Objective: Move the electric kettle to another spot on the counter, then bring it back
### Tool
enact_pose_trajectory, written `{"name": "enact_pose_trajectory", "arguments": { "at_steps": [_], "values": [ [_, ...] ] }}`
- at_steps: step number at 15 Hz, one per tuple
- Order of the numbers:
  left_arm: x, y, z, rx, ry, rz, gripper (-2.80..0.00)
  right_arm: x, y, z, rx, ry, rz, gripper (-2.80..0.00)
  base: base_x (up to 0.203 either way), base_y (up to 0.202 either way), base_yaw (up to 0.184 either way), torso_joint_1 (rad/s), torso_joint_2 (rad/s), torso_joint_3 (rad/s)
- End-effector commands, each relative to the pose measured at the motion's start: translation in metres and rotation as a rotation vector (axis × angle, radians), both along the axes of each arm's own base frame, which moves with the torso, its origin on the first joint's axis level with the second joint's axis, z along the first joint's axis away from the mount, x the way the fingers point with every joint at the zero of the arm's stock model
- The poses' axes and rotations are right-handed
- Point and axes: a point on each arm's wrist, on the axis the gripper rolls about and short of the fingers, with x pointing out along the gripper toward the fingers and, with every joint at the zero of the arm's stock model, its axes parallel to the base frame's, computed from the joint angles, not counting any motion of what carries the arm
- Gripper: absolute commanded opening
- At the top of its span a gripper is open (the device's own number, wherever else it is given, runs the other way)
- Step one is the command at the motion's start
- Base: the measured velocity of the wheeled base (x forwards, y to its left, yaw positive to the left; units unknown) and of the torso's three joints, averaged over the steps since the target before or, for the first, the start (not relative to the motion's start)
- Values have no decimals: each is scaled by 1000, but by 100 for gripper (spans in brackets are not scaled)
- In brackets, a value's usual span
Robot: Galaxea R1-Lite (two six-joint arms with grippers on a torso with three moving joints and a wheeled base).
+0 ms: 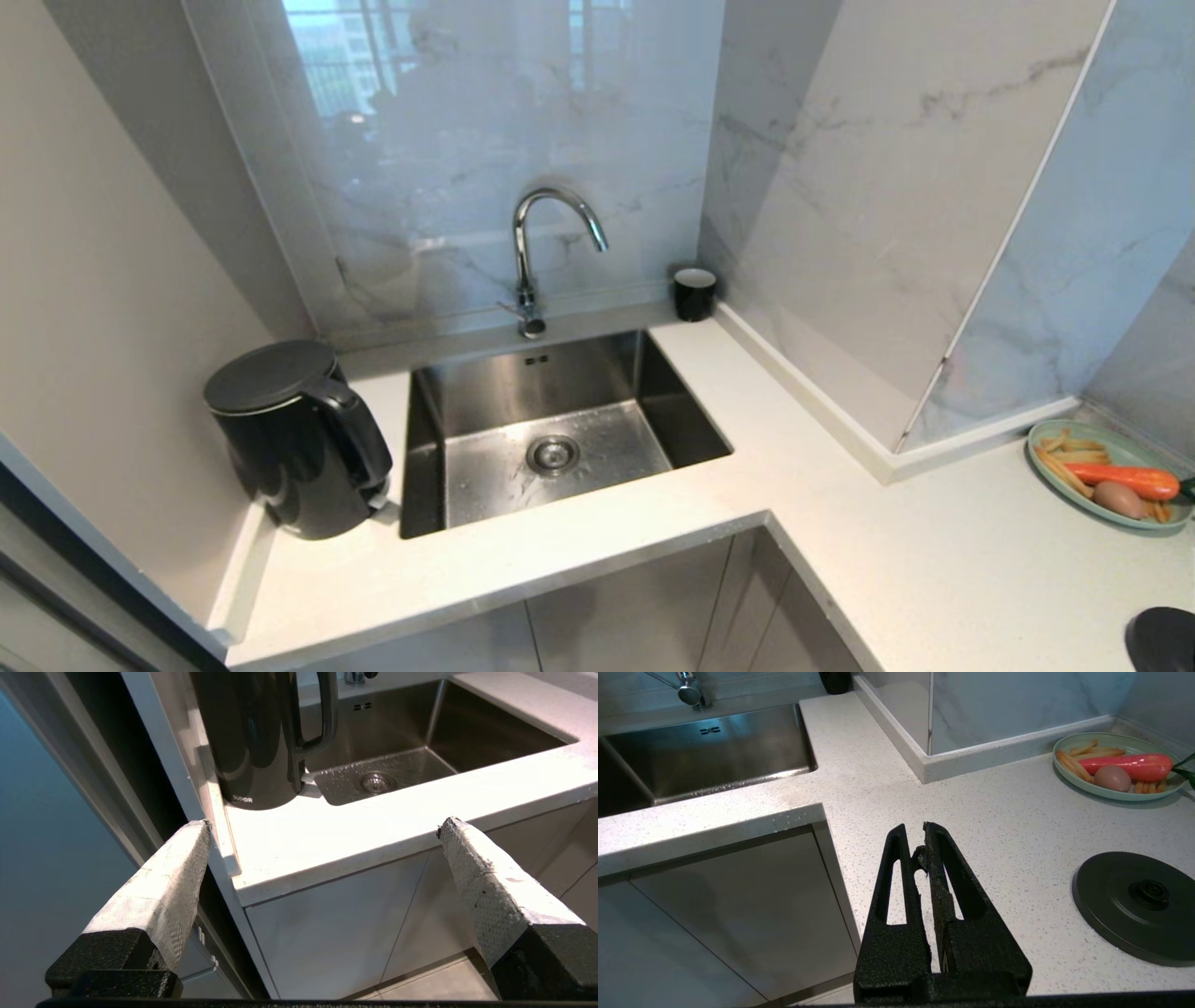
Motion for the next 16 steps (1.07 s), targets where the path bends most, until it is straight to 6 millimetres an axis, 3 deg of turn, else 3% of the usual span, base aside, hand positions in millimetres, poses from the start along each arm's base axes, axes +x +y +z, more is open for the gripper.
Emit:
{"name": "enact_pose_trajectory", "arguments": {
  "at_steps": [1, 16],
  "values": [
    [0, 0, 0, -4, 4, -1, 0, 0, 0, 0, 1, 0, 2, -280, 0, 0, 0, 0, 0, 0],
    [1, 1, 0, -57, -8, 41, 0, 0, 0, 0, -5, 0, 2, -280, 0, 0, 0, 0, 0, 0]
  ]
}}
